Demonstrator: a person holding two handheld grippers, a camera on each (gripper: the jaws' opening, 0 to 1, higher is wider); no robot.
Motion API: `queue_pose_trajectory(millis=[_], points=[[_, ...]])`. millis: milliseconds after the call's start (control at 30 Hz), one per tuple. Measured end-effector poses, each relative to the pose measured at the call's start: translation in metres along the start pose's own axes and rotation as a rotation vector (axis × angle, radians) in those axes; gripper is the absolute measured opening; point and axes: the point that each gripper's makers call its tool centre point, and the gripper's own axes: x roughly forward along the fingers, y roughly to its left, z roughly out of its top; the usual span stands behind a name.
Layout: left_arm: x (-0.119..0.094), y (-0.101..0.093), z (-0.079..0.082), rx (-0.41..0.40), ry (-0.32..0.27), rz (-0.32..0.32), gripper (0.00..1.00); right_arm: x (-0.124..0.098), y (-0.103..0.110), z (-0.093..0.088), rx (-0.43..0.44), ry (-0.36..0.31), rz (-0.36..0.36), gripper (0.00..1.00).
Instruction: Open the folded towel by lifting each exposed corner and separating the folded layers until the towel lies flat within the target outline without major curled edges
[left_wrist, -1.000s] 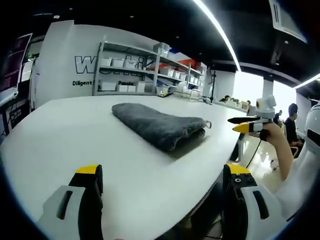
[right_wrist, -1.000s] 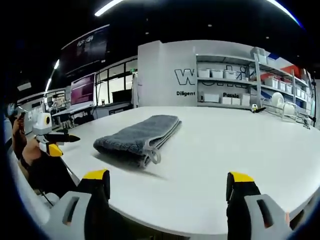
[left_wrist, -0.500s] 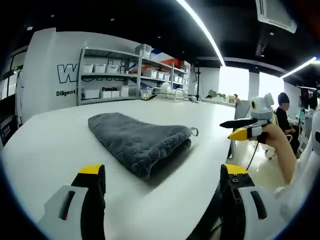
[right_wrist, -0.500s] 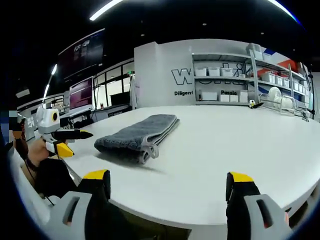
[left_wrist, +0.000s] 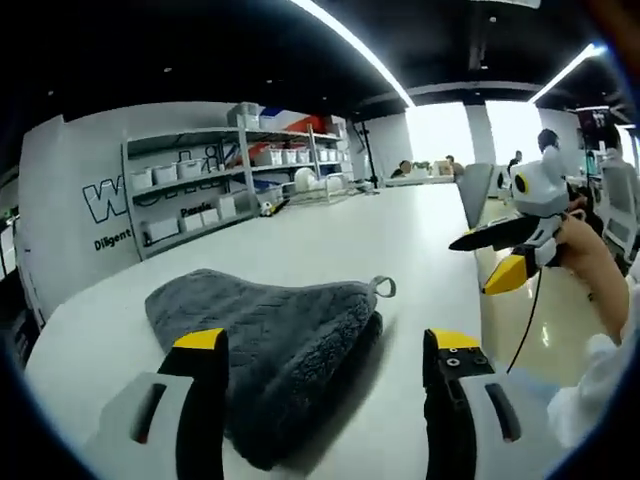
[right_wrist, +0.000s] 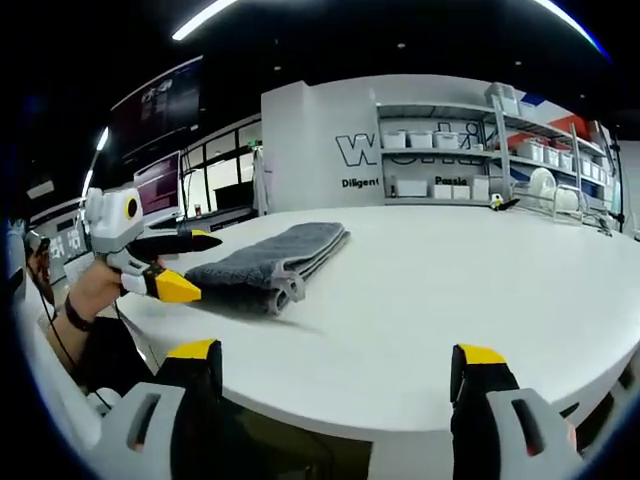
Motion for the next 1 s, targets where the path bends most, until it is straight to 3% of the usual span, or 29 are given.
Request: queue_pose_trajectory(millis=[233,433,567,1000], points=[[0.026,-0.019,0.011,0.107,0.008,-0.031,0.64,0.0,-0.002,-0.001,0.001,-0.002,-0.001,0.96],[0.042,-0.027,0.012,0.204,0.044,-0.036,0.46,0.002,0.0,-0.005,-0.005,0.006,0.012,0.95],[0.05,-0.029,0.008,0.277,0.1,-0.028,0.35,0.003,0.0,-0.007,-0.009,0.012,0.016,0.95],[0.062,-0.038,0.005,0.494,0.187,0.015,0.2,0.007,0.004,-0.002,-0.017,0.0,0.032,0.93]])
